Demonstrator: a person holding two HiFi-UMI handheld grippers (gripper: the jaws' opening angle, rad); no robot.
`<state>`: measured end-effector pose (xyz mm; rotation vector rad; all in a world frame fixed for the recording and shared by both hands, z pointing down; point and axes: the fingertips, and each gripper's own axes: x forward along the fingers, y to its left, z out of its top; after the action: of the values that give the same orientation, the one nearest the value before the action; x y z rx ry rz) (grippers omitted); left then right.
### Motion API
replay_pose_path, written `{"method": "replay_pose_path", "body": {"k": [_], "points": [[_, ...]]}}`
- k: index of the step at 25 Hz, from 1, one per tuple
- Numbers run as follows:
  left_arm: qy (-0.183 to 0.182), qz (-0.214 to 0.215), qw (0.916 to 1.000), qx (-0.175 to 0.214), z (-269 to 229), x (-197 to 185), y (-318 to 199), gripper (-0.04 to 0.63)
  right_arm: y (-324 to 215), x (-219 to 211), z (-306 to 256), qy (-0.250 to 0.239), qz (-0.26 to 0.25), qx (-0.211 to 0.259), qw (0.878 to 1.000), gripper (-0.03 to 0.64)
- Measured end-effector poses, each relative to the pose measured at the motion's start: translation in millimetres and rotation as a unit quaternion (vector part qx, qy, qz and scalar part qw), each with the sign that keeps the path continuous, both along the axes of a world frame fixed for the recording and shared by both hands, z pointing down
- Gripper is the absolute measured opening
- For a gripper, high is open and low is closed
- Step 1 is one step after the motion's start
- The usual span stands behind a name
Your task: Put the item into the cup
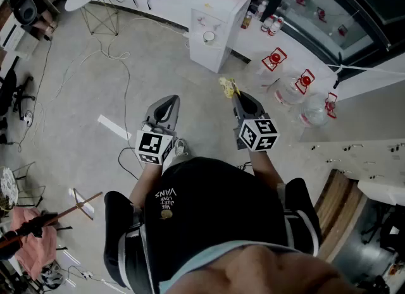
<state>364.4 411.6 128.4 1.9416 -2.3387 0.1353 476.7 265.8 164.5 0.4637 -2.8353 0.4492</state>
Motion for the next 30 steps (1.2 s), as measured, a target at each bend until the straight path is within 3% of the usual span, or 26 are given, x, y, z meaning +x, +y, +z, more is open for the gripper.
{"method": "replay_pose_path", "body": {"k": [11,23,30], "points": [[0.028,0.02,0.9994,-0.007,15,-48,-2,0.018,-3,-43,7,-0.004,0.022,-0.029,0.999,0.057],[0.033,0.102,0.9937,-0.031,34,-133,-11,0.018,-6,-111,24,0.008,0.09,-0.045,0.995,0.057],[0.048,0.121,0.9905,-0.044,51,-168,-39,0.018,-27,-140,36,0.025,0.102,-0.053,0.993,0.057]]}}
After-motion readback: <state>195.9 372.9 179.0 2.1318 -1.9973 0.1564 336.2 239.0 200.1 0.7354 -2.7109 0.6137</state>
